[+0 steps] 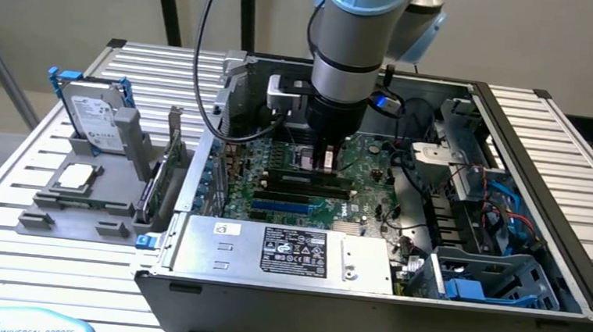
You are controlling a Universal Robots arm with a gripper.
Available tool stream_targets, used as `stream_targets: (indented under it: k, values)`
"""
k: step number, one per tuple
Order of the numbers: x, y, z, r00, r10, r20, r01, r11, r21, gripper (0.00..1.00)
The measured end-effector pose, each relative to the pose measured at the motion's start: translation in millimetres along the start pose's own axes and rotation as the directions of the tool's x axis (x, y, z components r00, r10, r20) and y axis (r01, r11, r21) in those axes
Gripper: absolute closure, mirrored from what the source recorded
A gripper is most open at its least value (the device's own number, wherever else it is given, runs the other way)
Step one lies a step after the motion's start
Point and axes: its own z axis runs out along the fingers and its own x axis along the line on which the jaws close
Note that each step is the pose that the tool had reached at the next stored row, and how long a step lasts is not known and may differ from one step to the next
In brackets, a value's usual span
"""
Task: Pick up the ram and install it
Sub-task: 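Insert the ram into the slot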
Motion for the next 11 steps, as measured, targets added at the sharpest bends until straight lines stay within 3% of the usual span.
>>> stream_targets:
  k: [6, 11]
  values:
    - [0.0, 2.3, 1.8, 1.0000, 0.000, -0.0006, 0.000, 1.0000, 0.0026, 0.87]
    - [0.1, 2.4, 3.1, 1.0000, 0.000, -0.0097, 0.000, 1.0000, 0.0055, 0.87]
